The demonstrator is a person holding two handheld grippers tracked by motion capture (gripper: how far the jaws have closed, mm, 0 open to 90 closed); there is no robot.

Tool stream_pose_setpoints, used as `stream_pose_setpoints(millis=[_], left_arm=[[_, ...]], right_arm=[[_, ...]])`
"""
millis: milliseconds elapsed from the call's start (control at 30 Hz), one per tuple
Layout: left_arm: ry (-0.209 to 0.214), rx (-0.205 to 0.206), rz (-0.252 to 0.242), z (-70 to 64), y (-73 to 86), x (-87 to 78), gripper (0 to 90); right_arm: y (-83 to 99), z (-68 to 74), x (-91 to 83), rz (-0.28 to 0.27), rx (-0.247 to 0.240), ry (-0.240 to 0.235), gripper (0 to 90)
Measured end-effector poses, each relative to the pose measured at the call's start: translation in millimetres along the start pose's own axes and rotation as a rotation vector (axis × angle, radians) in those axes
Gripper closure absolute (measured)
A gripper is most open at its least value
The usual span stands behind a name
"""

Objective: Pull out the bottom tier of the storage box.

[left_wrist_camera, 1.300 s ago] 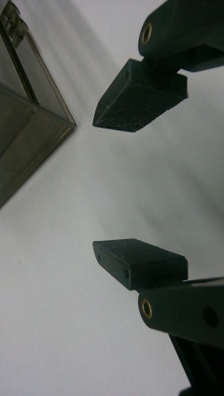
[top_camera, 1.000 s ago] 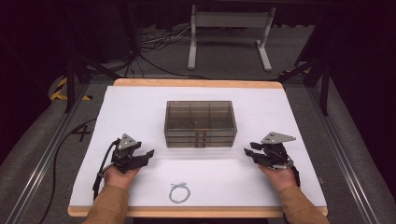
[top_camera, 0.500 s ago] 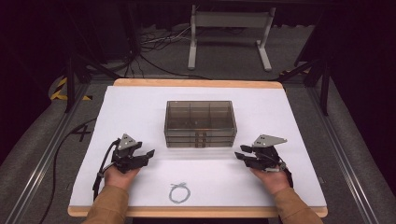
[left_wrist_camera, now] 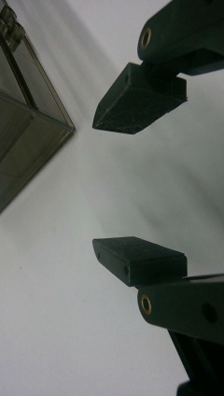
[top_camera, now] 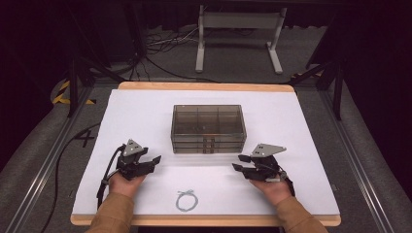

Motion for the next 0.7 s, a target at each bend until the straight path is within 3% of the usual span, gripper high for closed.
stream_pose_setpoints(millis=[400, 700], left_arm=[[0.0, 0.002, 0.002, -0.6, 0.1, 0.5, 37.4], [0.0, 0.006, 0.004, -0.8, 0.2, 0.4, 37.6]], right_arm=[[1.7, 19.7, 13.9, 0.006, -0.055, -0.045, 52.7], [2.6, 32.1, 23.9, 0.02, -0.062, -0.068, 50.6]])
Point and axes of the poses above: each handheld gripper's, and its own axes: x roughly forward along the jaws, y roughly out of its underside, z roughly to its left, the point moved 10 cm from there along x, roughly forward along the jaws, and after that the axes turned 13 degrees about x, right-handed, at the moved point
